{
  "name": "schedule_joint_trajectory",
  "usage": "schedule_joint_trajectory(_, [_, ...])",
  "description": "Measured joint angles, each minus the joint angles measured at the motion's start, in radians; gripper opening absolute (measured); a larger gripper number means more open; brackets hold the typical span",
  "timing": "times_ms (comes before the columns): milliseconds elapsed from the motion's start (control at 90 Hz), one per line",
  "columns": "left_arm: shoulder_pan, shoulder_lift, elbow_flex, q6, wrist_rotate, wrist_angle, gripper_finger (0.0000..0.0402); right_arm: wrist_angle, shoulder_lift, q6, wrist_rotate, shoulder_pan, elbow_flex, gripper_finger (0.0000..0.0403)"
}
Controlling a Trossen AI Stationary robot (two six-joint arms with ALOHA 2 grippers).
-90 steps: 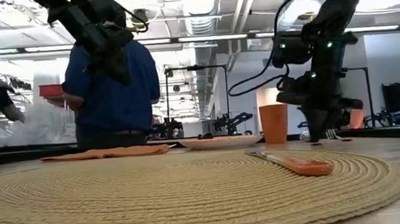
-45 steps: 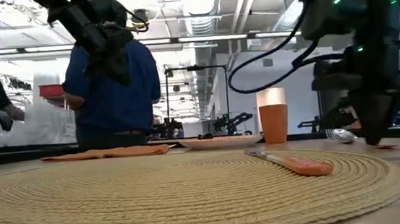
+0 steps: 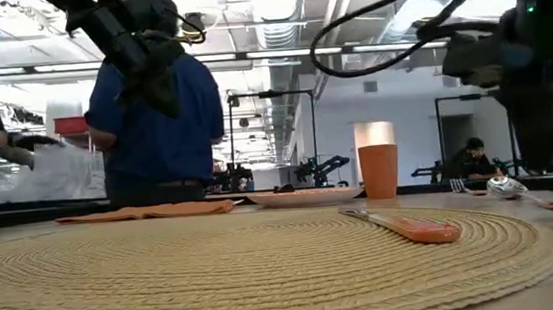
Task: Set table place
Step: Put the orange spoon on the brown placemat on the right of the orange knife
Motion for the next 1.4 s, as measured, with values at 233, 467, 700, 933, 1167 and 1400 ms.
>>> schedule_joint_trajectory(233, [0.008,0.0,0.0,0.077,0.114,0.0,0.0051,-0.272,-0.033,0.217,0.004,-0.03,0.02,0.01])
schedule_joint_trajectory(467, [0.032,0.0,0.0,0.15,0.139,0.0,0.0051,-0.11,-0.017,0.257,0.004,-0.145,-0.072,0.0192])
schedule_joint_trajectory(700, [0.067,0.0,0.0,0.209,0.14,-0.004,0.0051,0.014,-0.007,0.174,0.006,-0.288,-0.151,0.0196])
schedule_joint_trajectory(933, [0.105,0.0,0.0,0.252,0.14,-0.045,0.0051,0.142,-0.005,0.09,-0.025,-0.376,-0.197,0.0181])
schedule_joint_trajectory(1167, [0.128,0.0,0.0,0.273,0.139,-0.05,0.0051,0.117,-0.003,0.075,-0.077,-0.362,-0.198,0.0122])
schedule_joint_trajectory(1400, [0.13,0.0,0.0,0.284,0.139,-0.05,0.0051,0.11,-0.003,0.091,-0.079,-0.324,-0.2,0.0015])
